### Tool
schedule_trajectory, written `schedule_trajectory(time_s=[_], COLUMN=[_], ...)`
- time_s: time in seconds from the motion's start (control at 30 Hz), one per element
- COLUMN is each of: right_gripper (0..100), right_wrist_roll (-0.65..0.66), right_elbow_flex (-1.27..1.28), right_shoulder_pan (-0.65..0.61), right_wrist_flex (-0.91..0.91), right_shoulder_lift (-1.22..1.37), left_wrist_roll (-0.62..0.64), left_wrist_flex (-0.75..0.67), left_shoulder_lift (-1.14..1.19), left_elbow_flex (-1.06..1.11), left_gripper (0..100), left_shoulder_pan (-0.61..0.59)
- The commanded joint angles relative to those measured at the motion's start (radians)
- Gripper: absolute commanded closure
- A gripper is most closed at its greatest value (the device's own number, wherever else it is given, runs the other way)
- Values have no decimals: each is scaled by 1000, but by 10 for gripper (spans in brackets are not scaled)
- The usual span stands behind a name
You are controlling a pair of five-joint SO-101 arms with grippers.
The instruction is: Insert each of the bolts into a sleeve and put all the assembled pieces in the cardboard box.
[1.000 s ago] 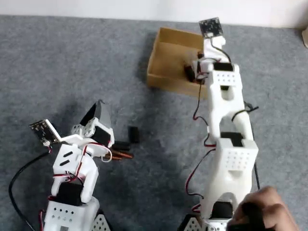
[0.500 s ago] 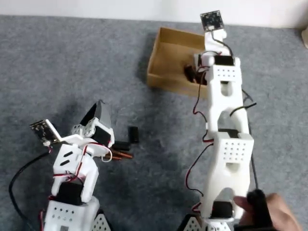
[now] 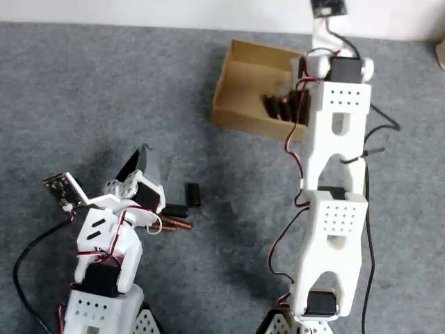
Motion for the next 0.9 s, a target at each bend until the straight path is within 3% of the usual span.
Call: schedule_trajectory(time_s=[0.0, 0.13, 0.4, 0.53, 0.7, 0.77, 0.87], right_gripper=[628, 628, 628, 628, 628, 628, 628], right_wrist_roll=[-14, -18, -120, -140, -144, -175, -180], right_elbow_flex=[-263, -495, -236, 134, 849, 1138, 1520], right_shoulder_pan=[-47, -110, -142, -231, -479, -573, -595], right_wrist_flex=[186, 262, 263, 262, 237, 156, -42], right_shoulder_lift=[-15, -38, -394, -734, -1196, -1354, -1552], left_wrist_roll=[3, -40, -107, -107, -104, -103, -103], left_wrist_flex=[-26, -26, -25, 28, 210, 261, 325], left_shoulder_lift=[1, 1, 1, 1, 1, 1, 1], left_elbow_flex=[-4, -7, -8, -42, -173, -222, -286], left_gripper=[990, 990, 990, 990, 990, 990, 991], left_shoulder_pan=[10, 8, 8, -12, -96, -125, -162])
